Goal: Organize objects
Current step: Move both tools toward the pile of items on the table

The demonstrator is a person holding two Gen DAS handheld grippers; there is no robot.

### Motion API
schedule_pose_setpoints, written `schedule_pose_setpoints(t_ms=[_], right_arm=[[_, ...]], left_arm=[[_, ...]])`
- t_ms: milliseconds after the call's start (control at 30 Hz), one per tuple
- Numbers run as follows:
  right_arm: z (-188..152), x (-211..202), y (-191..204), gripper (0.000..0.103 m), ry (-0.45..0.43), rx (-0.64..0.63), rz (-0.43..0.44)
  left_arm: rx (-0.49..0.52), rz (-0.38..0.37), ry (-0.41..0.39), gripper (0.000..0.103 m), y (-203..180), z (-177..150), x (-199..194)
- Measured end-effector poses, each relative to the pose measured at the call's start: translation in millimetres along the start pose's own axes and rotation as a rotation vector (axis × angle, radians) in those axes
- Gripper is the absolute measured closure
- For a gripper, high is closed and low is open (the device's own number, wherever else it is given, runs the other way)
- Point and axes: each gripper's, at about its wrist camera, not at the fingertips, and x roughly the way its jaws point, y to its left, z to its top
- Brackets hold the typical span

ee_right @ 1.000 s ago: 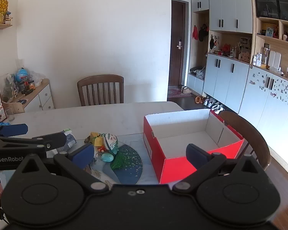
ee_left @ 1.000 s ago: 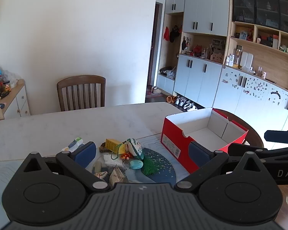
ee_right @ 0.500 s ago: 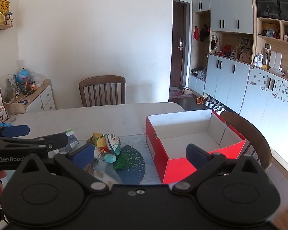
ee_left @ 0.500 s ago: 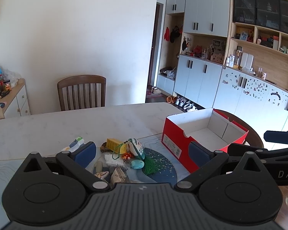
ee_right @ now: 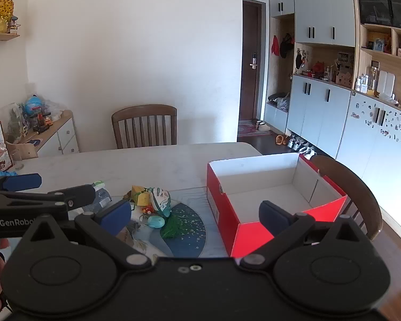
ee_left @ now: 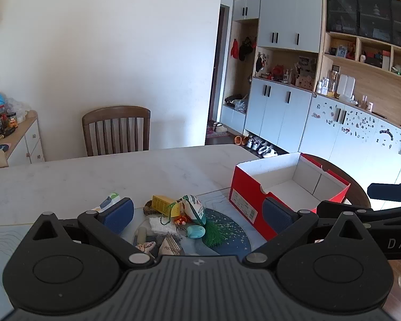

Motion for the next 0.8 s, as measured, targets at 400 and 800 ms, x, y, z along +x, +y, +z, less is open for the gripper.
schedule_pose_setpoints(t_ms=[400,800], right_arm=[[2,17,10,0.002,0.027,-0.027,0.05],[2,64,30,0.005,0.122,-0.065,0.163]], left_arm=[[-0.057,-0.005,0.037,0.0,25,-2,14],[-0.053,0.037,0.111,0.0,72,-28,62]])
